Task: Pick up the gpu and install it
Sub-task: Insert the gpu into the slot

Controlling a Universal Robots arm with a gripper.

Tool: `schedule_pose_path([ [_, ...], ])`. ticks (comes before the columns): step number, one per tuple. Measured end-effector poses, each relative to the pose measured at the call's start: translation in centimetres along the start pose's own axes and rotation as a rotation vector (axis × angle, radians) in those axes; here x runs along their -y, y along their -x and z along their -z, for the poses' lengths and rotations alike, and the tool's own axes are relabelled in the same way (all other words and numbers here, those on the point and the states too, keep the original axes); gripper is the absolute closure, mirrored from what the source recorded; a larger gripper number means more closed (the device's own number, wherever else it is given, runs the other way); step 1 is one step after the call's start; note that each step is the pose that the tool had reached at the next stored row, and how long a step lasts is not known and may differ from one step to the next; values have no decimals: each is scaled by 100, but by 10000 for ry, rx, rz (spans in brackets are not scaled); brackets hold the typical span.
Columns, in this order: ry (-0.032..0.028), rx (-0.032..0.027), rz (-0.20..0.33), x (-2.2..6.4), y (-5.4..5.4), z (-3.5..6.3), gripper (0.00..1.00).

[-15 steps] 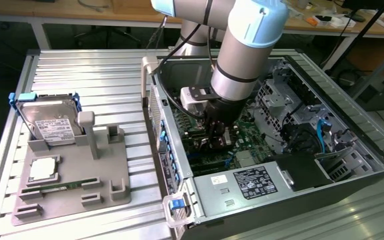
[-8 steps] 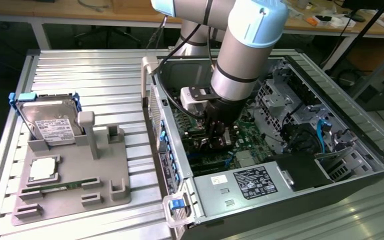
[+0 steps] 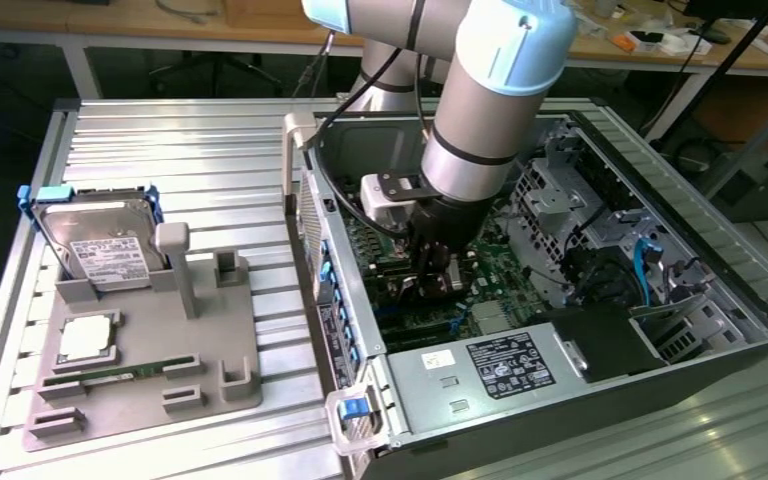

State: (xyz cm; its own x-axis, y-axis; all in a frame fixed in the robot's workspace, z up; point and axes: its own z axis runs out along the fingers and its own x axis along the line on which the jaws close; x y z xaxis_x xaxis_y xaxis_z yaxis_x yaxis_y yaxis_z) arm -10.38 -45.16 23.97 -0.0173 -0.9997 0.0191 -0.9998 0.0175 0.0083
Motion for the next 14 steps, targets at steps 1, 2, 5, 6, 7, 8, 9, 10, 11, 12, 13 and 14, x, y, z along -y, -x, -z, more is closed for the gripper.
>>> schedule_pose_path([
  [1, 0, 0, 0, 0, 0, 0, 73],
  [2, 0, 0, 0, 0, 0, 0, 73],
  [5, 2, -4, 0, -2, 0, -14, 73],
  [6, 2, -4, 0, -2, 0, -21, 73],
  [7, 2, -3, 0, -3, 0, -22, 73],
  [8, 1, -3, 0, -2, 0, -22, 73],
  [9, 0, -1, -1, -3, 0, -23, 73],
  [10, -1, 0, -1, -2, 1, -24, 73],
  [11, 0, 0, 0, -2, 0, -23, 73],
  [12, -1, 0, 0, -2, 1, -24, 73],
  [13, -4, 12, -1, -2, 2, -27, 73],
  [14, -22, 44, -3, -1, 6, -40, 72],
])
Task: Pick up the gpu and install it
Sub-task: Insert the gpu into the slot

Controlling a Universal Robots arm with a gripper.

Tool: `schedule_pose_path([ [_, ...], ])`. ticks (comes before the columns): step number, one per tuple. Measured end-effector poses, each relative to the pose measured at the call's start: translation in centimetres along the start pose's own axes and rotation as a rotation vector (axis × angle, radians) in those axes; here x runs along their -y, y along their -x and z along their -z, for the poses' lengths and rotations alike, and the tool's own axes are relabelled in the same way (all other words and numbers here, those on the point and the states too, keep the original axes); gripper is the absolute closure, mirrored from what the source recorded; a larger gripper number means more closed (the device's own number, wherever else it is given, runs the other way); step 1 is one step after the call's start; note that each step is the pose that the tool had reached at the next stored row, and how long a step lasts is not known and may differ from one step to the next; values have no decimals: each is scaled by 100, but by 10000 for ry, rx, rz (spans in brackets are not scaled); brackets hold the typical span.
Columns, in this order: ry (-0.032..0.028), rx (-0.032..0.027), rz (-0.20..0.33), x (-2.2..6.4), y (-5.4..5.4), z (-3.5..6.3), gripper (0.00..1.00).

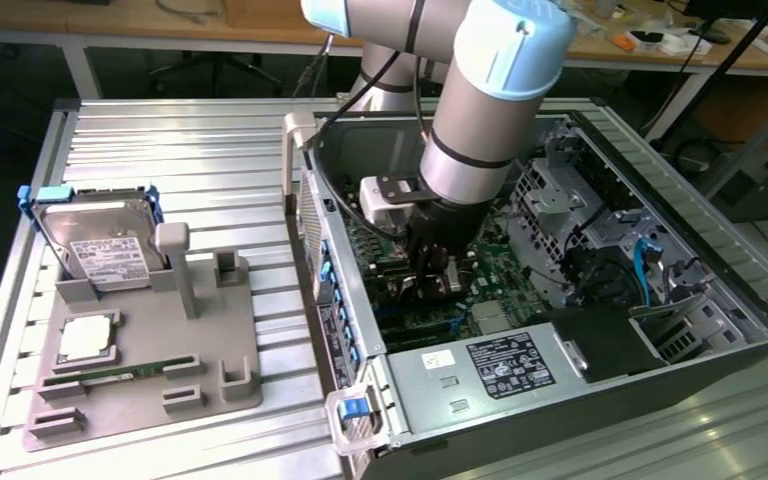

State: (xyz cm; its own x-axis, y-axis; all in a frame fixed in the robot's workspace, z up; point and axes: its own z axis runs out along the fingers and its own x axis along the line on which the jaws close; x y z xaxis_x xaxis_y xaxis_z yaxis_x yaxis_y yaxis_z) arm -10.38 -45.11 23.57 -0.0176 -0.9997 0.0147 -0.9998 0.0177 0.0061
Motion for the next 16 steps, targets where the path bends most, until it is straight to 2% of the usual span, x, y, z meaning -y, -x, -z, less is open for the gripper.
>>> schedule_pose_path([
  [2, 23, -47, 2, -2, -5, 17, 60],
  [5, 20, -42, 2, -2, -5, 15, 54],
  [7, 22, -45, 3, -2, -5, 16, 42],
  [8, 20, -43, 2, -2, -6, 21, 42],
  [12, 21, -44, 3, -3, -8, 191, 42],
  [16, 21, -44, 2, -4, -11, 435, 42],
])
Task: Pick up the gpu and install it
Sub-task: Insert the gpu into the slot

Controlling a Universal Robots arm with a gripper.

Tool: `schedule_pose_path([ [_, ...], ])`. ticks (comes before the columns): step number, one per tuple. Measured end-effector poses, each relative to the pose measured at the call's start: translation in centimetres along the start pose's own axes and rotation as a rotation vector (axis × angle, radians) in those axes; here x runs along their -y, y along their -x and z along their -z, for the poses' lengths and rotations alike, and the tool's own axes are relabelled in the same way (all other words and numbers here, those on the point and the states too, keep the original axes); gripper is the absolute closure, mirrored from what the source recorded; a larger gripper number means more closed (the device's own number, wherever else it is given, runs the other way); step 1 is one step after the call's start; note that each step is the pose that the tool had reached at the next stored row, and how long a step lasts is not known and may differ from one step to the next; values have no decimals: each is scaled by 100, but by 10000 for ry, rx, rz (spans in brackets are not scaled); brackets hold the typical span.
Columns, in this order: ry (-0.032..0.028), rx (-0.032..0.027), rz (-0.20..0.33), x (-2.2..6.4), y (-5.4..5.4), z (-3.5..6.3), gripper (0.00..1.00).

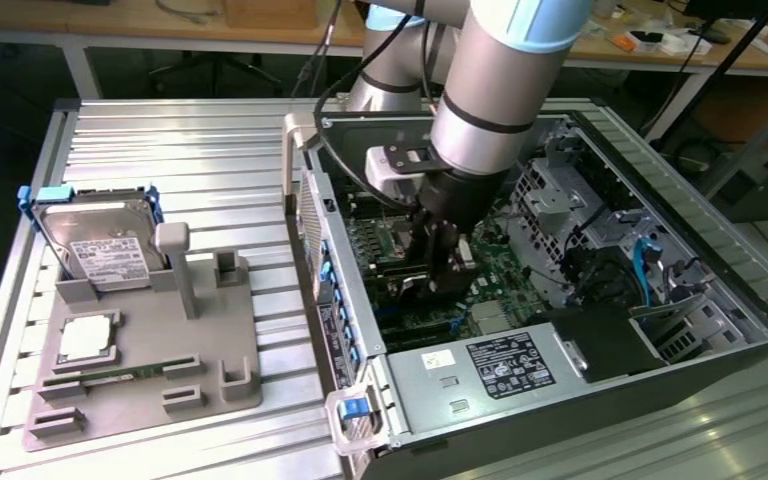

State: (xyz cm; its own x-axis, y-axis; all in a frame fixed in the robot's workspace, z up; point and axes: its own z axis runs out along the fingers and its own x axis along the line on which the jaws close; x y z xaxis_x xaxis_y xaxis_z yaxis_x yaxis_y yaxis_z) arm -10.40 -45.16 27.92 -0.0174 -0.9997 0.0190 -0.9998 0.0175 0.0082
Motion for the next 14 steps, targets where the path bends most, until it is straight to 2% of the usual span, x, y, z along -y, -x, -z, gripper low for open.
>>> schedule_pose_path([
  [3, -3, -17, 2, 1, 2, 45, 42],
  [6, -2, -88, 0, 0, 4, 48, 43],
  [8, -2, -129, 0, 0, 6, 49, 56],
  [9, -2, -146, -1, 0, 7, 49, 56],
  [14, -4, -239, -2, -1, 11, 49, 86],
])
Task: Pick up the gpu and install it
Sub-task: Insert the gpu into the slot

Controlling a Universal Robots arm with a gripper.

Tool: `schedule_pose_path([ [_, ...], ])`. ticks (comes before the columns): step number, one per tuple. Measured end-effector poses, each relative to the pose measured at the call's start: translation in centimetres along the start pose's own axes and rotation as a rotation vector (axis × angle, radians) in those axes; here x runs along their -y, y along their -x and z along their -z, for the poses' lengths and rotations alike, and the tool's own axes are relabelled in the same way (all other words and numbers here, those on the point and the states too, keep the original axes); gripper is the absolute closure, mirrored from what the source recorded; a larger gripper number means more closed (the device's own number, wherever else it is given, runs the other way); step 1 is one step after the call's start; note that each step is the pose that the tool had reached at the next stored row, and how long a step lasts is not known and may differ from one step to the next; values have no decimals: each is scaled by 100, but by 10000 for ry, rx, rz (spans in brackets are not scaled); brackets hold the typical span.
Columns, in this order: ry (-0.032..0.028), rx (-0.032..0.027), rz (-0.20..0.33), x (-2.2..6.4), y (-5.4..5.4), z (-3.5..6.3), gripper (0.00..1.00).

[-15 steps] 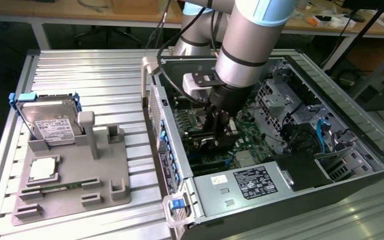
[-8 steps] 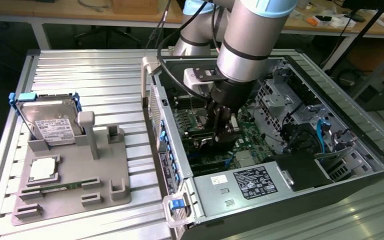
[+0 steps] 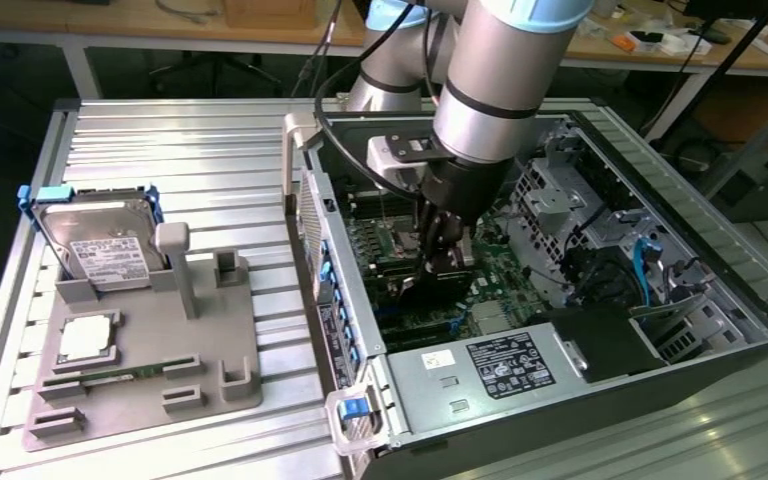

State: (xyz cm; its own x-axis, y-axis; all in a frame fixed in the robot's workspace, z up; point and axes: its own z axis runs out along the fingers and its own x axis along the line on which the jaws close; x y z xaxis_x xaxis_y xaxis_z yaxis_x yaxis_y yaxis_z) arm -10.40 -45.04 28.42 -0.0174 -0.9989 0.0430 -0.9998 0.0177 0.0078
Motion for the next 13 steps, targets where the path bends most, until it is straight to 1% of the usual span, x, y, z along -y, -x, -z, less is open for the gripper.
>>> schedule_pose_path([
  [2, -1, -38, 0, 0, 2, 1, 86],
  [3, -1, -57, -1, 0, 2, 1, 89],
  [13, -4, -255, -2, 0, 11, 3, 89],
])
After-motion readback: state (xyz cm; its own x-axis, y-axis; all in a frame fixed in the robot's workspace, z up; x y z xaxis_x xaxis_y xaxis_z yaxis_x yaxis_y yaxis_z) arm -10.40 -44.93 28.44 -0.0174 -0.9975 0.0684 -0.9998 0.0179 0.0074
